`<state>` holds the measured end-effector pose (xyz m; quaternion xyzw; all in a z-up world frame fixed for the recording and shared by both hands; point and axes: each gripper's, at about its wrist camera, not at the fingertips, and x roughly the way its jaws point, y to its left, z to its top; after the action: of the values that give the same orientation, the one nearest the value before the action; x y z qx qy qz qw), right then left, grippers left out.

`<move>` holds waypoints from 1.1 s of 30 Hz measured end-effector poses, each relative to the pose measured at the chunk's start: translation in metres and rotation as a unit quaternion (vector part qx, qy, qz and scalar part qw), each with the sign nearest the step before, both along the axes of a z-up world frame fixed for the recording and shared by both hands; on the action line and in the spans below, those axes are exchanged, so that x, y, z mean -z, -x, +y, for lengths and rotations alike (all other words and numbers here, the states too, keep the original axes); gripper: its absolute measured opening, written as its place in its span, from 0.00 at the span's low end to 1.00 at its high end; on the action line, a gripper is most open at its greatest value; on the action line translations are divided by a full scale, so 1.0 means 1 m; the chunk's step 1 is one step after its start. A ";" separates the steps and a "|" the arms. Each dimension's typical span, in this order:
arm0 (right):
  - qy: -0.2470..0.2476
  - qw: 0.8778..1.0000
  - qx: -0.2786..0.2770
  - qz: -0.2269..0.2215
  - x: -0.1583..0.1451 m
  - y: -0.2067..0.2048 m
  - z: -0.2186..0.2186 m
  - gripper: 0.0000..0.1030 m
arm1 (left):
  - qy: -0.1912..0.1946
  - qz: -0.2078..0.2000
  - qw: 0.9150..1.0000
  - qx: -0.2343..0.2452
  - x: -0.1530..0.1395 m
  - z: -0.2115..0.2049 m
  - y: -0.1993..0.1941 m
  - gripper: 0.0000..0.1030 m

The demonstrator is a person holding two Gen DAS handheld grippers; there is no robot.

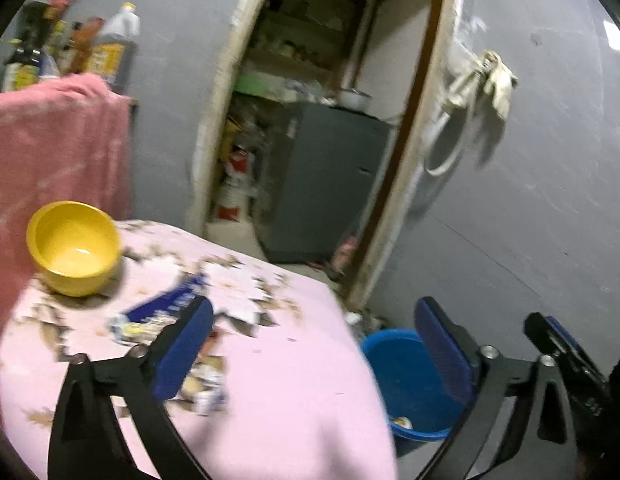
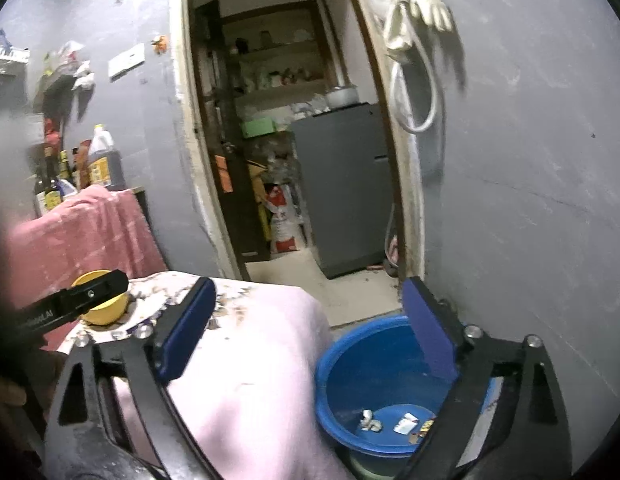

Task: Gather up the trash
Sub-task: 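Move both open tools back over the trash pile on the table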

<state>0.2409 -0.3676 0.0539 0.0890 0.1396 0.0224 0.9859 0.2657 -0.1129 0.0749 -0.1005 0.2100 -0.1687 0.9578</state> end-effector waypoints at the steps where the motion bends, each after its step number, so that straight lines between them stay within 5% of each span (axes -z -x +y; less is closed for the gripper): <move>1: 0.000 1.000 -0.003 -0.003 -0.001 0.001 0.005 1.00 | 0.001 -0.008 1.000 -0.008 0.000 0.010 0.005 0.97; 17: 0.008 0.993 -0.086 -0.078 -0.012 0.010 0.110 1.00 | -0.047 -0.081 0.989 -0.119 0.000 0.110 0.054 0.98; 33: 0.051 0.987 -0.155 -0.005 0.034 -0.035 0.173 1.00 | -0.089 -0.059 0.982 -0.157 0.044 0.154 0.037 0.98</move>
<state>0.2758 -0.1942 0.0200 0.0160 0.1478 0.1677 0.9746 0.2291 0.0416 0.0312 -0.0364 0.1485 -0.0025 0.9882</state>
